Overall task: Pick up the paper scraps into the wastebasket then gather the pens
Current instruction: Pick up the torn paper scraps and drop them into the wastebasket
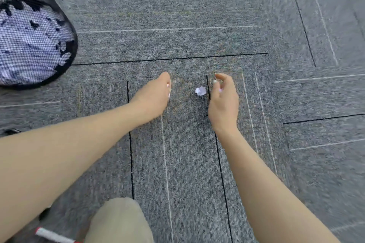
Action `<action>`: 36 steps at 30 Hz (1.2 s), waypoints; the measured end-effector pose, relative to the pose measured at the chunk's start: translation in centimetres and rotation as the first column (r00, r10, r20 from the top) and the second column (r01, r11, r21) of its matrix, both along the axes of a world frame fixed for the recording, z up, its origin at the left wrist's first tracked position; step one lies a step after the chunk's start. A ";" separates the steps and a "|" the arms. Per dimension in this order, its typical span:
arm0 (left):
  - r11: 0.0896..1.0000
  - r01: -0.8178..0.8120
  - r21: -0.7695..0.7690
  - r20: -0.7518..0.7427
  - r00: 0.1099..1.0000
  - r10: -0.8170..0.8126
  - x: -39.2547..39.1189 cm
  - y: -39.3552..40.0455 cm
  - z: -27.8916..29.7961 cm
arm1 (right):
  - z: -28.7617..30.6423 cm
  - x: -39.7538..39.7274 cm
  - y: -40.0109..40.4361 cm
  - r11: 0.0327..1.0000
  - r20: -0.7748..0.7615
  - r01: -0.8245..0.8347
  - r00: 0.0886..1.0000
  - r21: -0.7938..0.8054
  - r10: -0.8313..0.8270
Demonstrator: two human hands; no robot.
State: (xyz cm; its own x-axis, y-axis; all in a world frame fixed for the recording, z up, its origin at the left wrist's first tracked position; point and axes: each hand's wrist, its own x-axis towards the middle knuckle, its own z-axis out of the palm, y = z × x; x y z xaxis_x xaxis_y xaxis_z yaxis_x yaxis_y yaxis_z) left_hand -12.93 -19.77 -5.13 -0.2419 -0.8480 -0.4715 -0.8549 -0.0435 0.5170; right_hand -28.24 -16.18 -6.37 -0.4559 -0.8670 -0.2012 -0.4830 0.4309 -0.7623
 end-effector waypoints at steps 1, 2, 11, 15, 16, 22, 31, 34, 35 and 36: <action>0.998 -0.051 0.040 -0.041 0.998 0.053 0.4 0.4 0.3 | -0.2 0.3 0.3 0.996 -0.089 -0.075 0.993 0.049 0.079; 0.993 -0.092 0.077 -0.063 0.993 0.097 0.7 0.8 0.5 | -0.3 0.6 0.5 0.986 -0.181 -0.134 0.972 0.104 0.151; 0.866 -0.431 0.255 -0.285 0.822 0.493 3.5 4.8 2.9 | -1.9 2.2 0.7 0.993 -0.481 -0.110 0.868 0.054 0.122; 0.834 -0.508 0.216 -0.444 0.709 0.548 4.9 4.5 6.3 | 0.1 4.2 -0.5 0.999 -0.169 -0.016 0.986 -0.032 0.010; 0.842 -0.512 0.169 -0.487 0.700 0.523 5.1 4.0 7.7 | 1.6 5.6 -1.4 0.996 -0.052 0.001 0.999 -0.090 -0.005; 0.749 -0.620 -0.232 -0.705 0.638 0.310 8.1 -1.2 19.2 | 17.1 16.8 -8.7 0.868 0.437 -0.218 0.793 -0.447 0.424; 0.642 -0.744 -0.184 -0.313 0.664 0.679 23.0 -9.2 28.6 | 28.0 29.5 -16.4 0.645 -0.078 -0.734 0.670 -0.213 0.738; 0.700 -0.705 0.111 -0.299 0.648 0.700 26.1 -8.8 27.5 | 27.5 30.9 -16.3 0.566 0.002 -0.820 0.568 -0.080 0.823; 0.711 -0.685 0.162 -0.281 0.658 0.698 27.1 -8.8 27.1 | 27.4 30.8 -16.1 0.581 0.012 -0.809 0.582 -0.087 0.813; 0.717 -0.667 0.200 -0.265 0.668 0.695 28.1 -8.6 26.5 | 27.1 30.6 -15.5 0.599 0.001 -0.793 0.602 -0.111 0.798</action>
